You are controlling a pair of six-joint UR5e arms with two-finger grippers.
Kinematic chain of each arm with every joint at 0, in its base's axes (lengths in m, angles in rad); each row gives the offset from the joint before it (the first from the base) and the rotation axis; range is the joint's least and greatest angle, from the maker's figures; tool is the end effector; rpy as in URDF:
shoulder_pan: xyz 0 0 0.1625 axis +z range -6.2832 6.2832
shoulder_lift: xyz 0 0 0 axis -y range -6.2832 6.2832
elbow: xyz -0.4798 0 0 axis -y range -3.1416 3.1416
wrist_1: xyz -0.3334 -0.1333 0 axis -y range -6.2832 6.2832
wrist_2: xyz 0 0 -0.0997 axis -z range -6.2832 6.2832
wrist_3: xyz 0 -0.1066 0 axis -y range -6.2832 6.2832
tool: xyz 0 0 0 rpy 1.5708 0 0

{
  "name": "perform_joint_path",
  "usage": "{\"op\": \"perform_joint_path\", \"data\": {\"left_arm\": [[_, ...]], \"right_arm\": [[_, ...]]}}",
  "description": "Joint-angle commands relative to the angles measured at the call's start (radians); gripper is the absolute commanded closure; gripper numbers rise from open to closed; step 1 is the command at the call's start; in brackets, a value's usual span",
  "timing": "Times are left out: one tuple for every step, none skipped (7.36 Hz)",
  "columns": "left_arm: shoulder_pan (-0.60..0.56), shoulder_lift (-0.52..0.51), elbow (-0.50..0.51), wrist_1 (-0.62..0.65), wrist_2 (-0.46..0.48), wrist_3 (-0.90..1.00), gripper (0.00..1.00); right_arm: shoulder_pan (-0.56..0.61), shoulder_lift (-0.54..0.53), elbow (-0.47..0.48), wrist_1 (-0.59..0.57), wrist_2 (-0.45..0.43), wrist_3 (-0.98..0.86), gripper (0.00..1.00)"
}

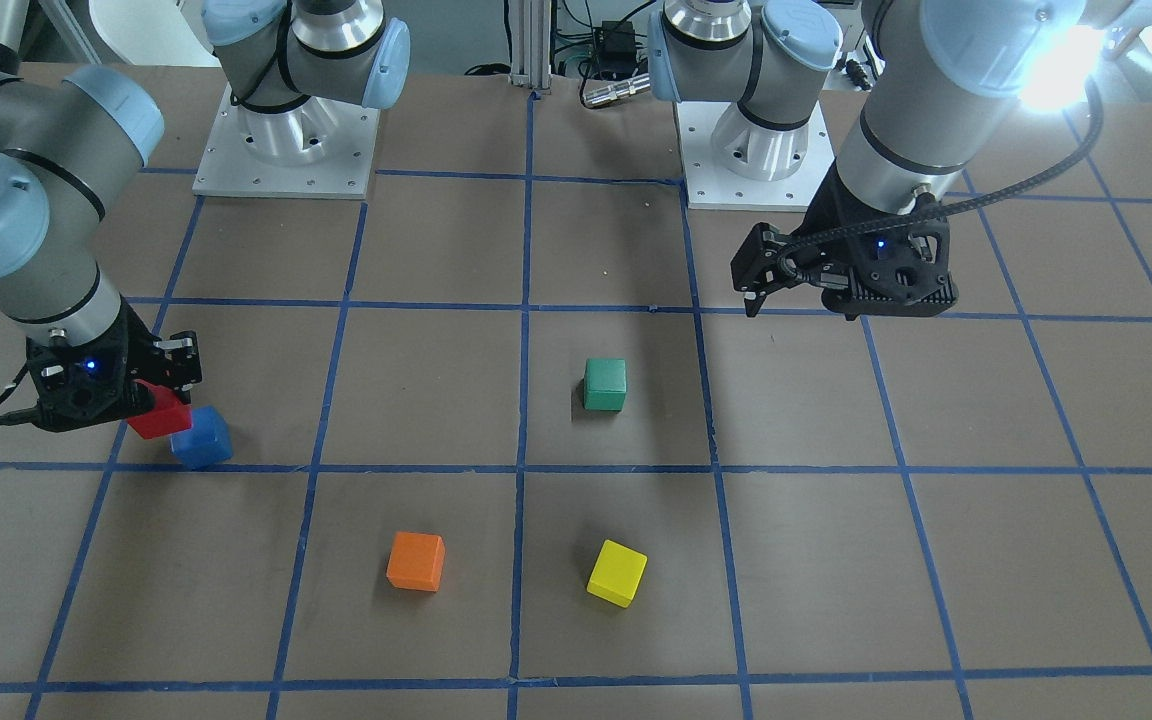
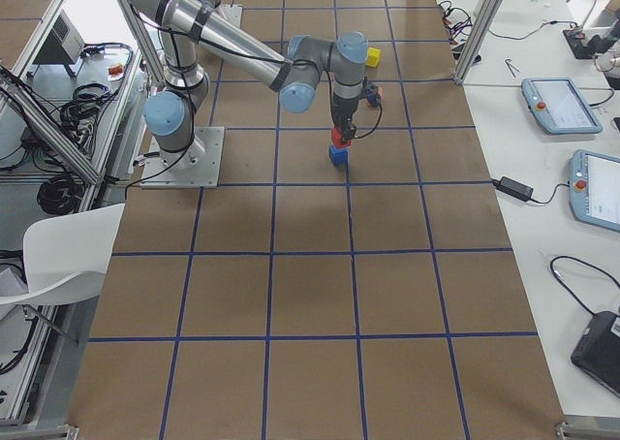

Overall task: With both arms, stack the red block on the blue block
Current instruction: 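Carry the red cube with the right gripper over the blue cube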

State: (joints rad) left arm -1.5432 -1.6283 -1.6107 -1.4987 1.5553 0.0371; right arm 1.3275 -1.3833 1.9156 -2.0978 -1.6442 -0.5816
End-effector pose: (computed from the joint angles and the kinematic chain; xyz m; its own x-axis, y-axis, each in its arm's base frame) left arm -0.1223 -0.4599 0.5000 -0.9998 0.0091 0.0164 0.0095 0.9996 0.0247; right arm 0.0072 -0.4921 0.3578 -0.9412 -0.3327 0.0584 -0.3305 0.9427 0.0447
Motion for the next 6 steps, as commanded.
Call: {"op": "perform_joint_path", "data": {"left_arm": [[0.0, -0.001, 0.0, 0.0, -0.001, -0.002, 0.0], [0.0, 0.001, 0.0, 0.0, 0.0, 0.001, 0.0], [0.0, -0.001, 0.0, 0.0, -0.001, 0.0, 0.0], [0.0, 0.001, 0.0, 0.0, 0.0, 0.001, 0.0], [0.0, 0.001, 0.0, 0.0, 0.0, 0.001, 0.0], [0.0, 0.001, 0.002, 0.0, 0.0, 0.004, 0.0]], "right_arm": [[-0.002, 0.029, 0.003, -0.002, 0.004, -0.078, 1.0], [-0.002, 0.024, 0.002, -0.001, 0.004, -0.075, 1.0], [-0.002, 0.03, 0.005, -0.001, 0.006, -0.075, 1.0], [-0.002, 0.03, 0.005, 0.001, 0.007, -0.075, 1.0], [-0.001, 0.033, 0.007, 0.008, 0.014, -0.055, 1.0], [0.001, 0.052, 0.007, 0.002, 0.032, -0.009, 1.0]]}}
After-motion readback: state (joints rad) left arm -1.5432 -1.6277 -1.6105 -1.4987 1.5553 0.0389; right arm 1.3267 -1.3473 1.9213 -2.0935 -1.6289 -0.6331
